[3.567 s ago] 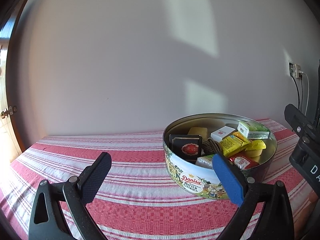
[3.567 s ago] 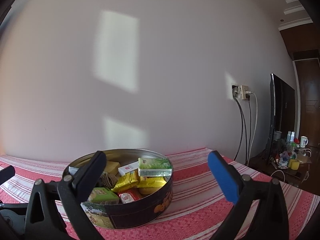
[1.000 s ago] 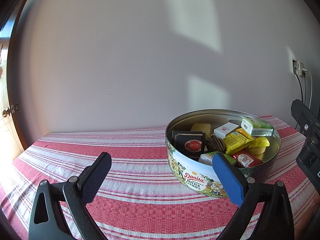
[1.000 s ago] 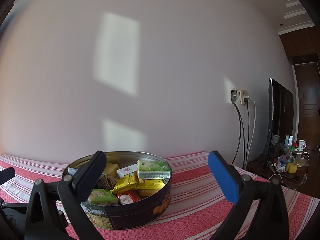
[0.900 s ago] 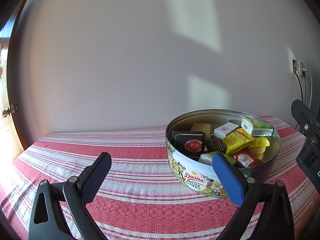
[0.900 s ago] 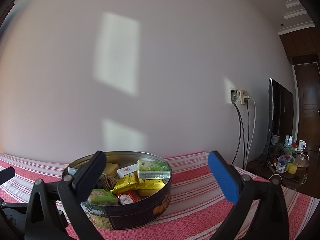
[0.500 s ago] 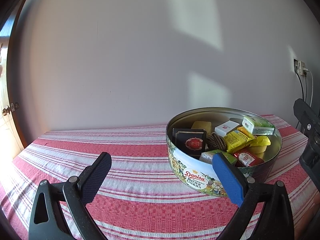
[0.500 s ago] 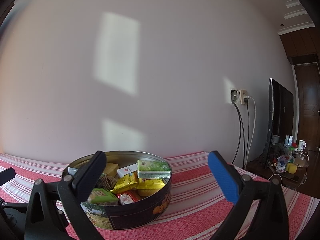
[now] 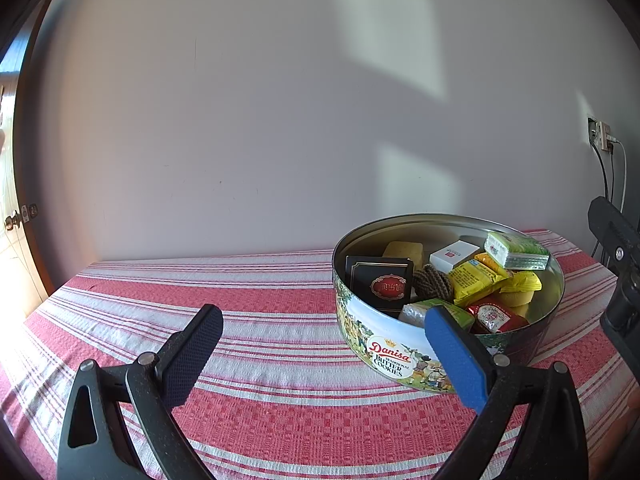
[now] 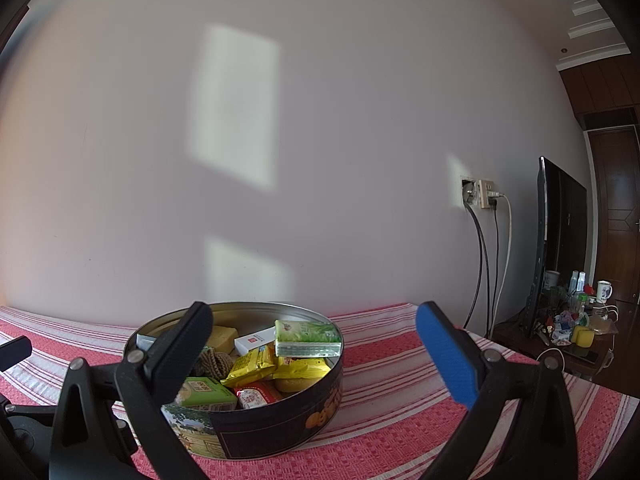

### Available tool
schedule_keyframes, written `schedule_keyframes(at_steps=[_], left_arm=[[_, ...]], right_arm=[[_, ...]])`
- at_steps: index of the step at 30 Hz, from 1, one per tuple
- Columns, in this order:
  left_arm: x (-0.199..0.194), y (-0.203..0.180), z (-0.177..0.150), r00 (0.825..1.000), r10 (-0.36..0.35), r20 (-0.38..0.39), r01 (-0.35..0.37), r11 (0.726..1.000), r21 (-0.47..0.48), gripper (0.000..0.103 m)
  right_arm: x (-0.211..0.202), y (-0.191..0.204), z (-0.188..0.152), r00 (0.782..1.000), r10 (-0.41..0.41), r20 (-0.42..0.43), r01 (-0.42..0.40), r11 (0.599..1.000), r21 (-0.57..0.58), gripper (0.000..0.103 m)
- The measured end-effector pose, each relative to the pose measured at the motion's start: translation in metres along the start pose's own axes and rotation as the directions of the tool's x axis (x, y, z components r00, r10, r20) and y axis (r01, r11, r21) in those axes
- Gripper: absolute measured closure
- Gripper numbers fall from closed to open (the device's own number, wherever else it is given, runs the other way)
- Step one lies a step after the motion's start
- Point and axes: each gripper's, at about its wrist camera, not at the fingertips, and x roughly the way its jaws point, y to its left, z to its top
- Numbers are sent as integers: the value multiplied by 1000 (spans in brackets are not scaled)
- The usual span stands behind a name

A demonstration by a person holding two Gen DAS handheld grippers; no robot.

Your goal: Organize objects

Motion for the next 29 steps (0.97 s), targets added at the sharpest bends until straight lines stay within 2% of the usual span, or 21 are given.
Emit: schedule_keyframes(at_steps=[29], left_arm=[[5, 1, -1, 999, -42, -34, 42, 999, -13, 1]], right_arm=[[6, -3, -1, 999, -4, -32, 4, 1000, 13, 0]])
